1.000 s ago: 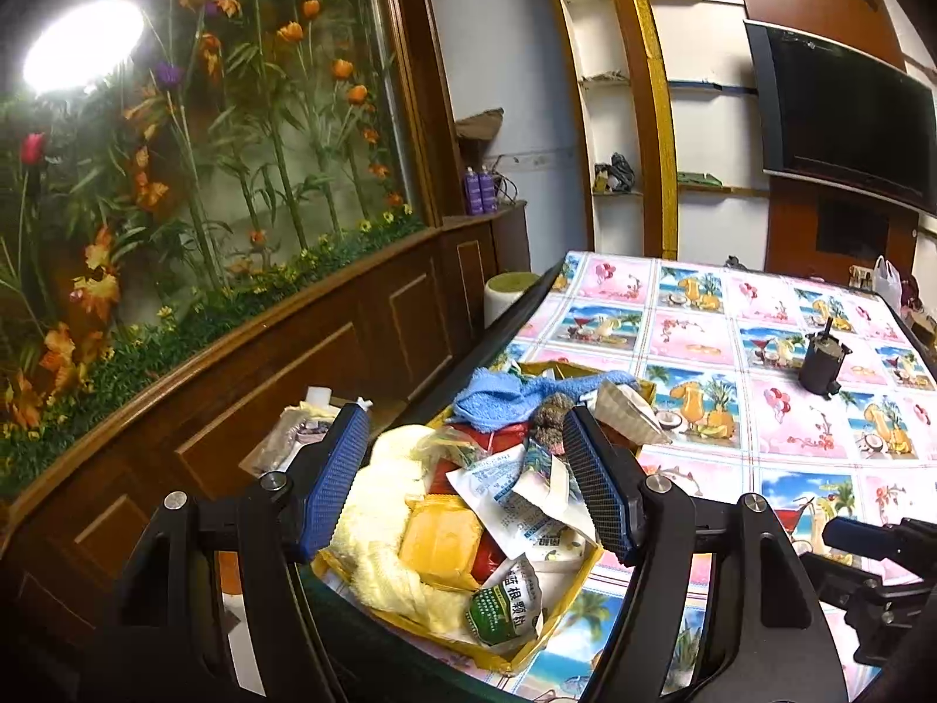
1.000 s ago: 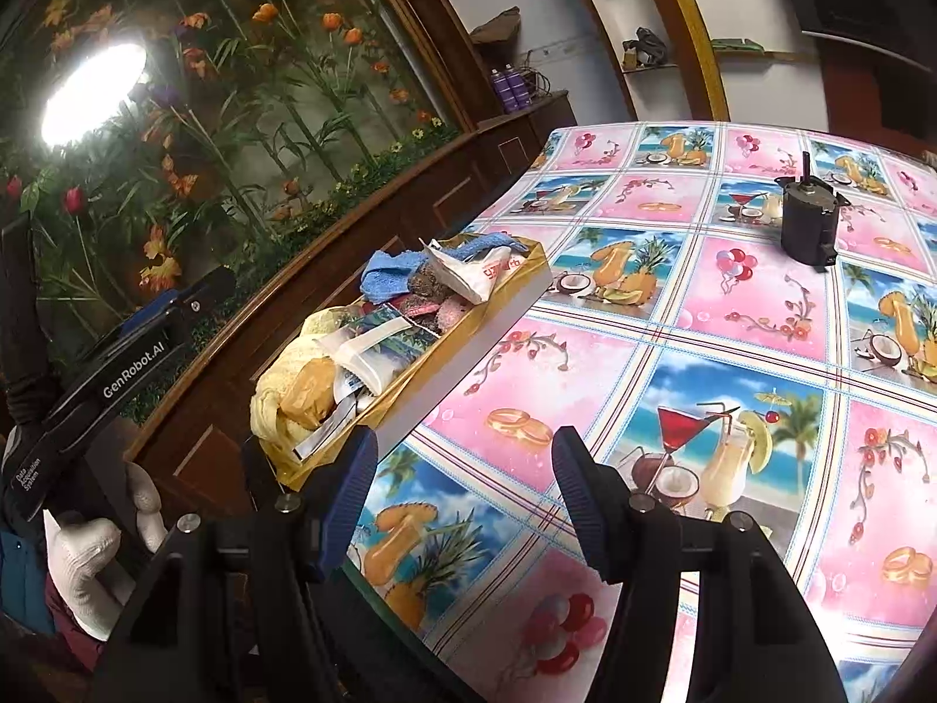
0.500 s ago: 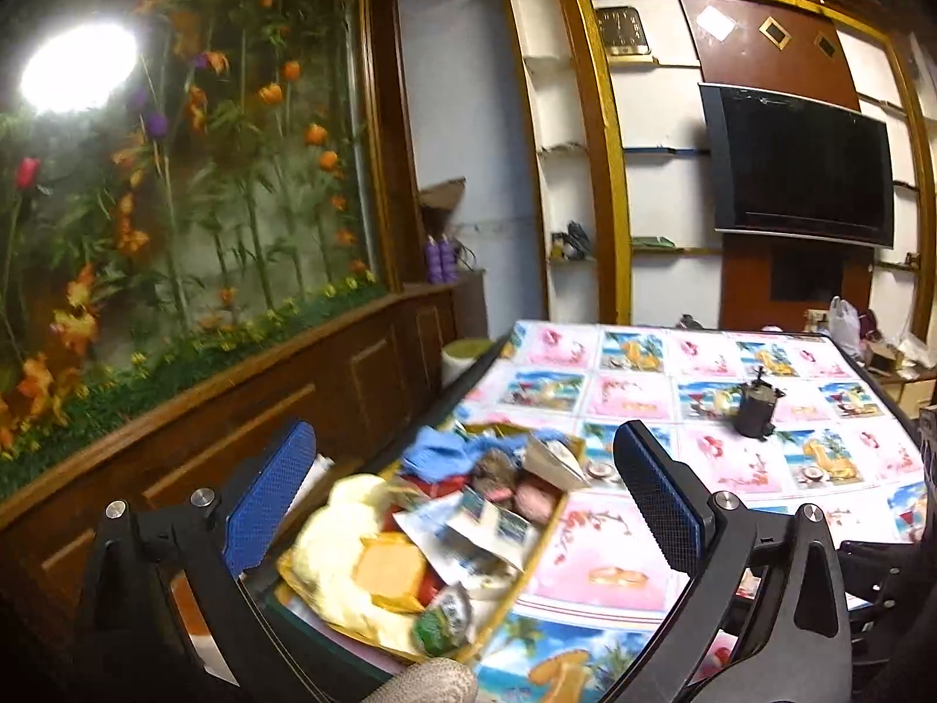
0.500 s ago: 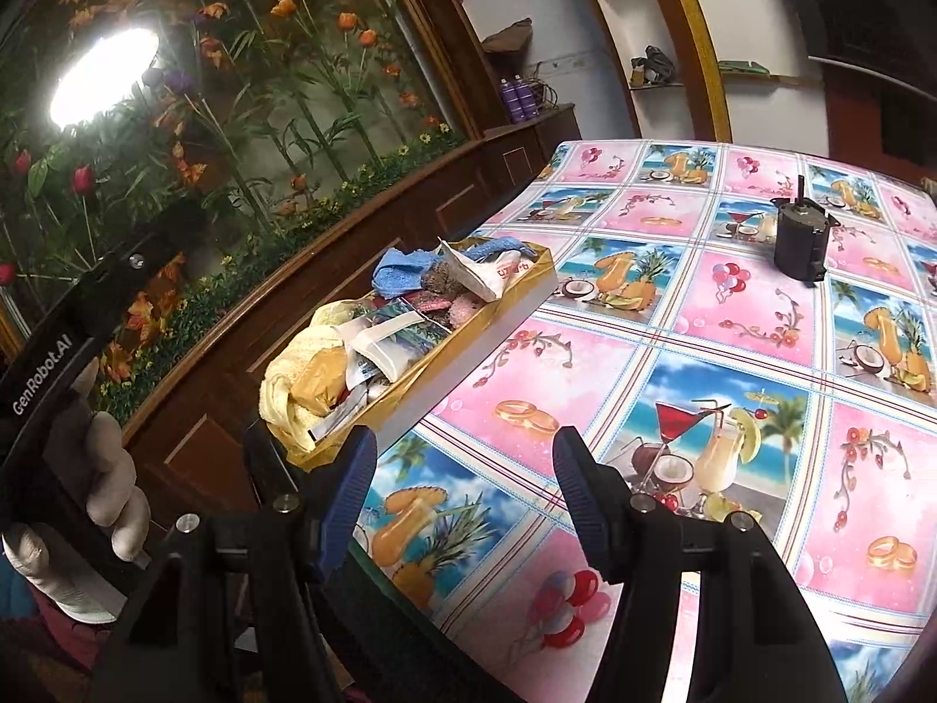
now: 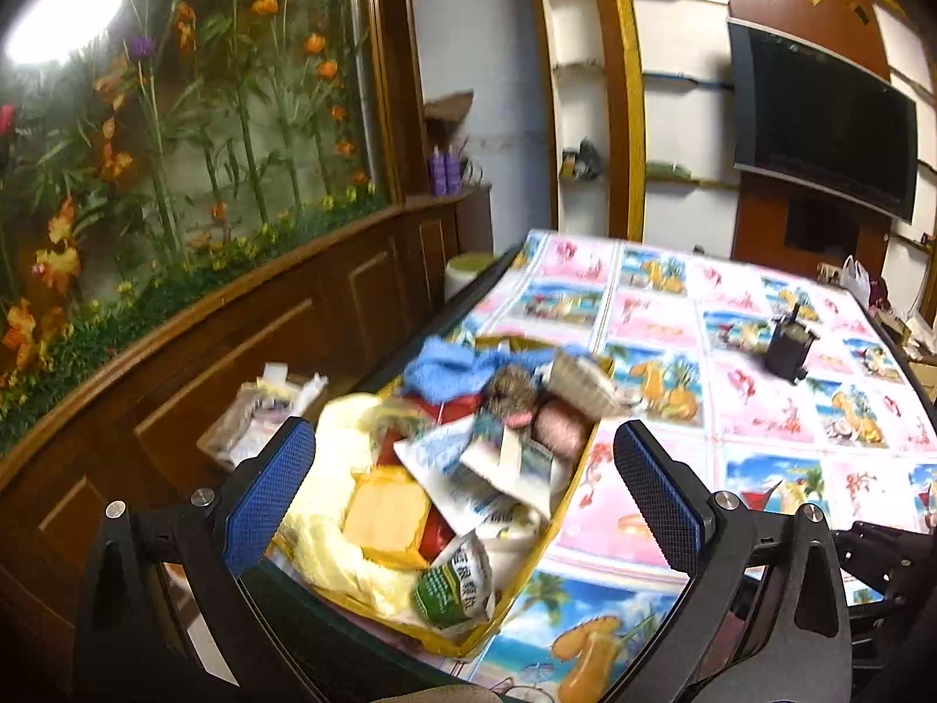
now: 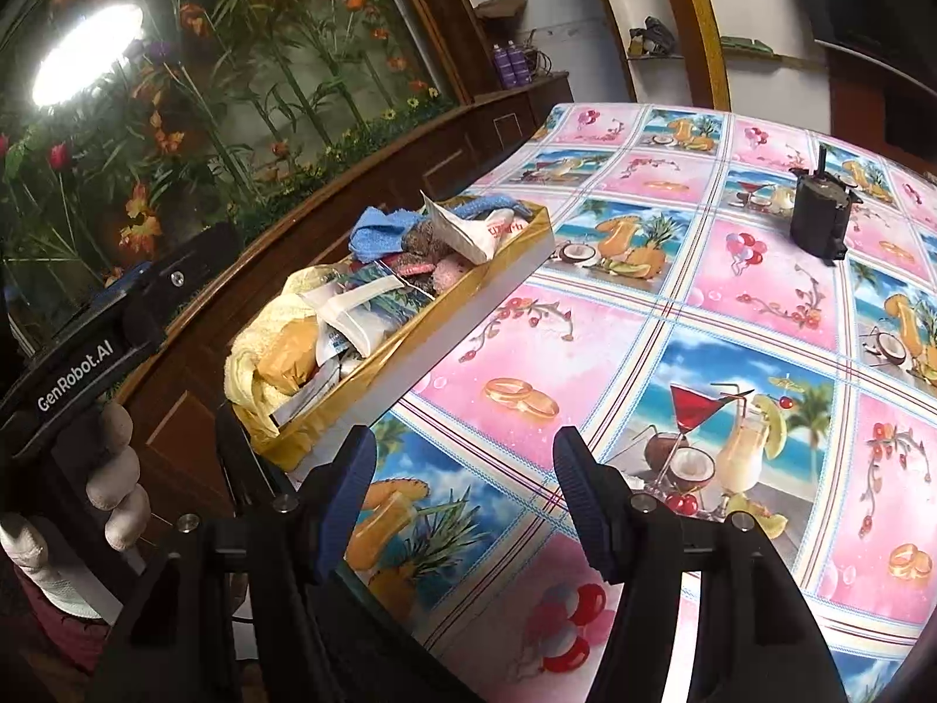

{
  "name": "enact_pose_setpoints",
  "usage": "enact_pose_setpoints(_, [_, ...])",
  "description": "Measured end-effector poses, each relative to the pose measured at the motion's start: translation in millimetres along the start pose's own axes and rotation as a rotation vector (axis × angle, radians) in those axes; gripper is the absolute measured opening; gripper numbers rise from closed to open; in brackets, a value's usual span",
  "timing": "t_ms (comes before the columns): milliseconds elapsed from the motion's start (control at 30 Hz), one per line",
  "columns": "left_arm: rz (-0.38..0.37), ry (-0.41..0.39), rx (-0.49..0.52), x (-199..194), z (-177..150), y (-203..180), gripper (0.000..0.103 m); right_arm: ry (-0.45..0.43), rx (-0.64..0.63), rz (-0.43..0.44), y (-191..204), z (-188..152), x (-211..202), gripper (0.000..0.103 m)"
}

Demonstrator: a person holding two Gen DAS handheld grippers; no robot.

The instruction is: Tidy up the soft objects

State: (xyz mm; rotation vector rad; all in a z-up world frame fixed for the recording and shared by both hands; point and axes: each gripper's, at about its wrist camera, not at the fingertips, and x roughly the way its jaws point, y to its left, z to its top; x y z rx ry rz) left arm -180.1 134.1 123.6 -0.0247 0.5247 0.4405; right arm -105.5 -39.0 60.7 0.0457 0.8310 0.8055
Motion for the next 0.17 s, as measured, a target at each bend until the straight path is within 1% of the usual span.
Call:
enact_pose_setpoints(100, [0.017, 0.027, -0.002, 12.2, -3.3, 1.3, 0.103, 0.016, 0.009, -0.01, -3.3, 1.0, 6.2, 0.063])
enact_pose_setpoints(167, [0.038, 0.03, 0.0, 18.3, -5.0, -0.2, 0.103, 0.023, 0.019, -0.017, -7.1, 2.3, 10.0, 0.063])
